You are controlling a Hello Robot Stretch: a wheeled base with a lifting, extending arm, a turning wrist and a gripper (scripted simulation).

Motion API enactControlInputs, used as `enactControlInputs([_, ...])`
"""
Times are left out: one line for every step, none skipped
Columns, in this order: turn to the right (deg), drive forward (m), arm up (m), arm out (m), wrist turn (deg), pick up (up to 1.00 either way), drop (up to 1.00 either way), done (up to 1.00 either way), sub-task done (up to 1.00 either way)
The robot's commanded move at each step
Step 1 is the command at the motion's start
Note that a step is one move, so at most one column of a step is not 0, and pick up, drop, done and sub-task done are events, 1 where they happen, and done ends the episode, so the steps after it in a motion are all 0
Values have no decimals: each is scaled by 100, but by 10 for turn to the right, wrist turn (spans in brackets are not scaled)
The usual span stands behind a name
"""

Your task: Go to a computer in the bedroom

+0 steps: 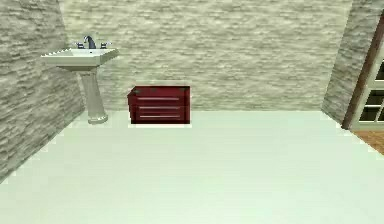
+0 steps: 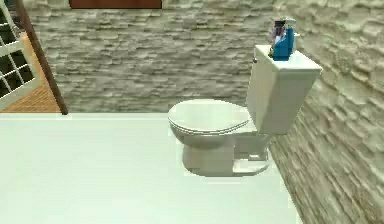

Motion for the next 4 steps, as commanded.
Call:
enactControlInputs([-450, 0, 0, 0, 0, 0, 0, 0, 0])
enactControlInputs([-450, 0, 0, 0, 0, 0, 0, 0, 0])
enactControlInputs([-30, 0, 0, 0, 0, 0, 0, 0, 0])
enactControlInputs([0, 100, 0, 0, 0, 0, 0, 0, 0])
